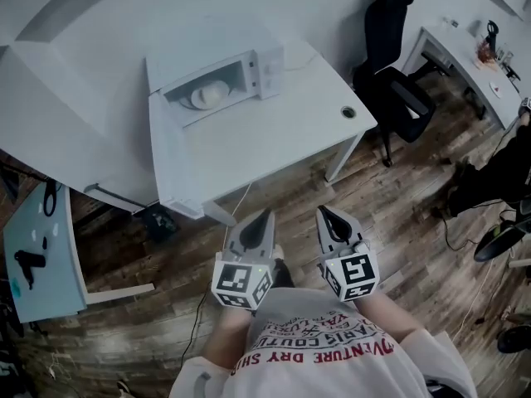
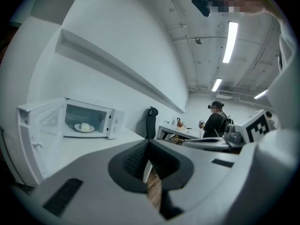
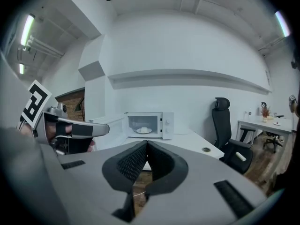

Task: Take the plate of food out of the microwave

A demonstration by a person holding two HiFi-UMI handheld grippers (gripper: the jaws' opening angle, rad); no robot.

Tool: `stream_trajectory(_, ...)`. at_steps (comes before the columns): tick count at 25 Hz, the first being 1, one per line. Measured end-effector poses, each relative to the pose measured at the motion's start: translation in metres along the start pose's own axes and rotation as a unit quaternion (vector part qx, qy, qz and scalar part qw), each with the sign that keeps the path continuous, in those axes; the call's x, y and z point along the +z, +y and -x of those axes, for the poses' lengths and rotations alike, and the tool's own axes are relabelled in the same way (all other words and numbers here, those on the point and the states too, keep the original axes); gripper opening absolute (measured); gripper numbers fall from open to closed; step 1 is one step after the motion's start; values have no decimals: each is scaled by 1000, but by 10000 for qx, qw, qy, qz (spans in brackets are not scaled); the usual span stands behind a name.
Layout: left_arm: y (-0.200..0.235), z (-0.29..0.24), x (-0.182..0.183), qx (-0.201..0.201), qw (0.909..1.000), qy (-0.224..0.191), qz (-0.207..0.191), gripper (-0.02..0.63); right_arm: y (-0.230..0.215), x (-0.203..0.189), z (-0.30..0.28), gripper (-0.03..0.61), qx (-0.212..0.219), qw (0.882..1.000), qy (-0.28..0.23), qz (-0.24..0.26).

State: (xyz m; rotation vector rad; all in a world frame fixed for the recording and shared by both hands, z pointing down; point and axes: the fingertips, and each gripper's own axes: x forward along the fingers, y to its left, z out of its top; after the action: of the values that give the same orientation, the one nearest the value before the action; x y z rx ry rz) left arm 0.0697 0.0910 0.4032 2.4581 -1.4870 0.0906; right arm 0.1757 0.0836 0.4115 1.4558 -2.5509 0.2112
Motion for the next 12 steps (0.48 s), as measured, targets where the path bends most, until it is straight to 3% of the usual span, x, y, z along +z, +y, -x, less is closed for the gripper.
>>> stream_trajectory(12, 116, -76, 45, 18, 9999, -87, -58, 6, -12, 43, -146, 12, -80, 9999, -98, 33)
